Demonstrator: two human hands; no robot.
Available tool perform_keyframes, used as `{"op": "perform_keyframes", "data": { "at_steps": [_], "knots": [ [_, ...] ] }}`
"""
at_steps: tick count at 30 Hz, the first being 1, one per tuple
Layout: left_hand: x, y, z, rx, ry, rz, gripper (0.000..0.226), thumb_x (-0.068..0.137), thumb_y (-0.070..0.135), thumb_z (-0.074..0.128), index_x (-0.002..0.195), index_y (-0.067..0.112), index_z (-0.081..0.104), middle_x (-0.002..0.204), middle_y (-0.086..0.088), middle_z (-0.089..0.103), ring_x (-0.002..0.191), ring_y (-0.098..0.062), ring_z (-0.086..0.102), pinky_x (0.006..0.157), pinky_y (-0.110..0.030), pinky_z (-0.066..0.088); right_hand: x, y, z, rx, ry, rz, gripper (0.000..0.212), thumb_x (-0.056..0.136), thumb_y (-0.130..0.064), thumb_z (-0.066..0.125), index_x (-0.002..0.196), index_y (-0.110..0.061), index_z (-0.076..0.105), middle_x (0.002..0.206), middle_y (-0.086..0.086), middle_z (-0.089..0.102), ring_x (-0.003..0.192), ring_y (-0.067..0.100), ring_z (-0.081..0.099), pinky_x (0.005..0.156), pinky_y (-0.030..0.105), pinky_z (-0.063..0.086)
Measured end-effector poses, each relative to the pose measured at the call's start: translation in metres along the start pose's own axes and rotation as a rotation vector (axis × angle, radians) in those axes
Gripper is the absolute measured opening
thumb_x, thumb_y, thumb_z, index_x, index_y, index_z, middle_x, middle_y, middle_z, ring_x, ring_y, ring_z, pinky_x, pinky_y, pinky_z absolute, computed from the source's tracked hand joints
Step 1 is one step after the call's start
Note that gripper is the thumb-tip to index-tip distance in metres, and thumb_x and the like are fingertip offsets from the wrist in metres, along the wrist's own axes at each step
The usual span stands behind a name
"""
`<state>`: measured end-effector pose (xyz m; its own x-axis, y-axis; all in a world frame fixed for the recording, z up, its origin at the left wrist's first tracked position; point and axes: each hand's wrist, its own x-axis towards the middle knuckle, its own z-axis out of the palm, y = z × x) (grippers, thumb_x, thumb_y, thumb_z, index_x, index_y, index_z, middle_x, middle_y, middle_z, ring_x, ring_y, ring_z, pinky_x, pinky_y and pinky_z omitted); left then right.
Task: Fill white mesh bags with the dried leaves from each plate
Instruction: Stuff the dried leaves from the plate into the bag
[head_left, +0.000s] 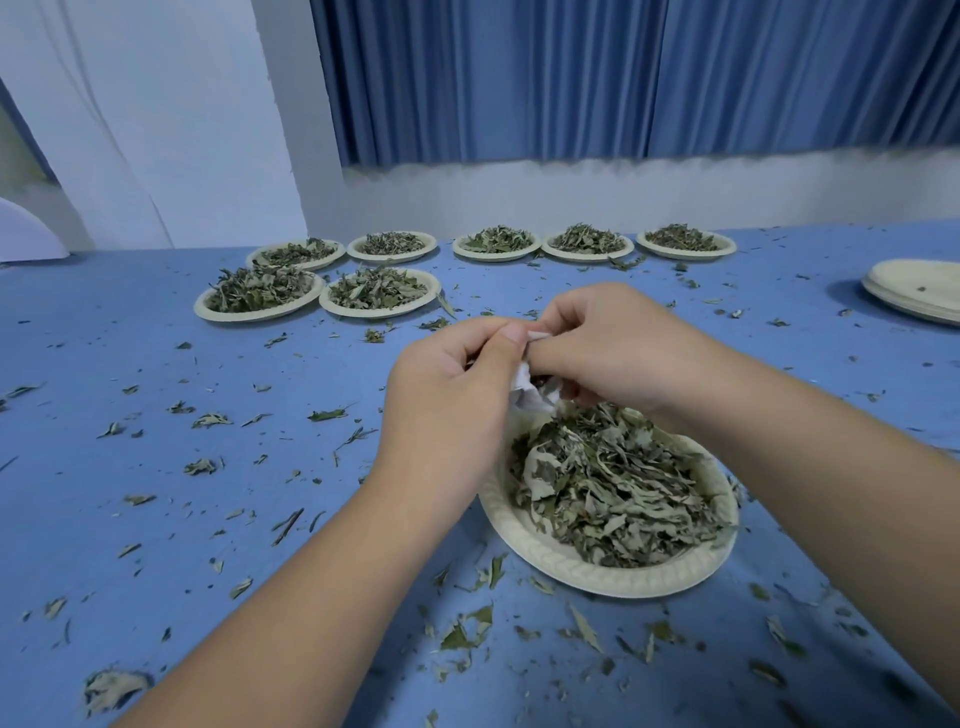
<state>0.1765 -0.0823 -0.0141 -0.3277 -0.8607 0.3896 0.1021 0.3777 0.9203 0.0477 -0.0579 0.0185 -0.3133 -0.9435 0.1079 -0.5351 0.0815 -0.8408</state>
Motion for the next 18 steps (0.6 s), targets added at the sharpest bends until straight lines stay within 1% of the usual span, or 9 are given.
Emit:
{"op": "perform_keyframes", "data": {
  "at_steps": [2,4,6,8,10,12,14,17,18],
  "knots": [
    [0.0,-0.001,-0.001,0.003,0.041,0.006,0.03,0.099,0.014,0.052,0.081,0.025,0.074,0.042,0.019,0.048,0.039,0.003,0.044,0.045,-0.013,0.031,-0.004,0.003,-0.004,0.135,-0.095,0.025,0.016,0.079,-0.021,0.072,0.09,-0.011,0.065,0.064,-0.002,0.065,0.054,0.013,0.06,0.057,0.028,0.05],
    [0.001,-0.003,-0.003,0.01,0.099,0.002,0.028,0.099,0.018,0.054,0.081,0.029,0.073,0.041,0.017,0.045,0.038,-0.002,0.037,0.047,-0.022,0.028,-0.009,0.006,-0.01,0.314,-0.194,0.07,0.023,0.083,-0.022,0.072,0.1,-0.009,0.063,0.077,0.002,0.067,0.062,0.017,0.064,0.061,0.027,0.052],
    [0.002,-0.005,-0.005,0.01,0.135,-0.004,0.025,0.098,0.022,0.055,0.083,0.03,0.074,0.04,0.015,0.042,0.039,-0.006,0.03,0.05,-0.024,0.026,-0.014,0.009,-0.015,0.426,-0.217,0.11,0.023,0.084,-0.016,0.071,0.103,-0.008,0.061,0.085,0.006,0.066,0.067,0.022,0.067,0.061,0.027,0.054],
    [0.002,-0.005,-0.005,0.005,0.14,-0.004,0.024,0.098,0.023,0.056,0.083,0.031,0.074,0.04,0.014,0.04,0.039,-0.007,0.029,0.049,-0.023,0.027,-0.018,0.01,-0.016,0.461,-0.192,0.132,0.019,0.084,-0.01,0.07,0.101,-0.007,0.061,0.083,0.007,0.067,0.068,0.025,0.069,0.058,0.026,0.055],
    [0.001,-0.004,-0.004,0.014,0.117,0.005,0.023,0.098,0.023,0.055,0.086,0.03,0.074,0.04,0.016,0.042,0.038,-0.004,0.032,0.047,-0.023,0.027,-0.019,0.009,-0.014,0.455,-0.159,0.137,0.013,0.084,-0.008,0.07,0.095,-0.006,0.062,0.075,0.006,0.068,0.063,0.024,0.069,0.053,0.025,0.055],
    [0.0,-0.004,-0.003,0.026,0.097,0.015,0.022,0.098,0.022,0.056,0.089,0.028,0.074,0.041,0.016,0.045,0.039,-0.003,0.035,0.049,-0.023,0.029,-0.018,0.007,-0.01,0.418,-0.116,0.132,0.01,0.083,-0.007,0.07,0.091,-0.005,0.063,0.065,0.005,0.068,0.056,0.022,0.068,0.046,0.022,0.052],
    [0.0,-0.005,-0.003,0.037,0.092,0.027,0.023,0.097,0.021,0.056,0.087,0.03,0.074,0.043,0.016,0.048,0.041,-0.002,0.039,0.05,-0.024,0.032,-0.016,0.005,-0.006,0.379,-0.092,0.115,0.009,0.083,-0.008,0.069,0.09,-0.005,0.066,0.062,0.005,0.066,0.05,0.02,0.065,0.043,0.02,0.048],
    [0.001,-0.003,-0.002,0.004,0.07,0.017,0.028,0.097,0.016,0.056,0.08,0.03,0.074,0.046,0.018,0.052,0.042,0.002,0.045,0.047,-0.014,0.033,-0.014,0.003,-0.001,0.375,-0.119,0.09,0.002,0.084,-0.006,0.067,0.083,-0.007,0.069,0.059,0.006,0.063,0.045,0.014,0.061,0.041,0.017,0.046],
    [0.001,-0.002,-0.002,-0.015,0.061,0.006,0.028,0.097,0.015,0.056,0.08,0.028,0.074,0.047,0.018,0.053,0.042,0.003,0.046,0.047,-0.012,0.033,-0.013,0.002,0.0,0.385,-0.133,0.091,0.006,0.084,-0.004,0.066,0.08,-0.008,0.068,0.055,0.004,0.061,0.043,0.012,0.059,0.039,0.017,0.045]
  ]
}}
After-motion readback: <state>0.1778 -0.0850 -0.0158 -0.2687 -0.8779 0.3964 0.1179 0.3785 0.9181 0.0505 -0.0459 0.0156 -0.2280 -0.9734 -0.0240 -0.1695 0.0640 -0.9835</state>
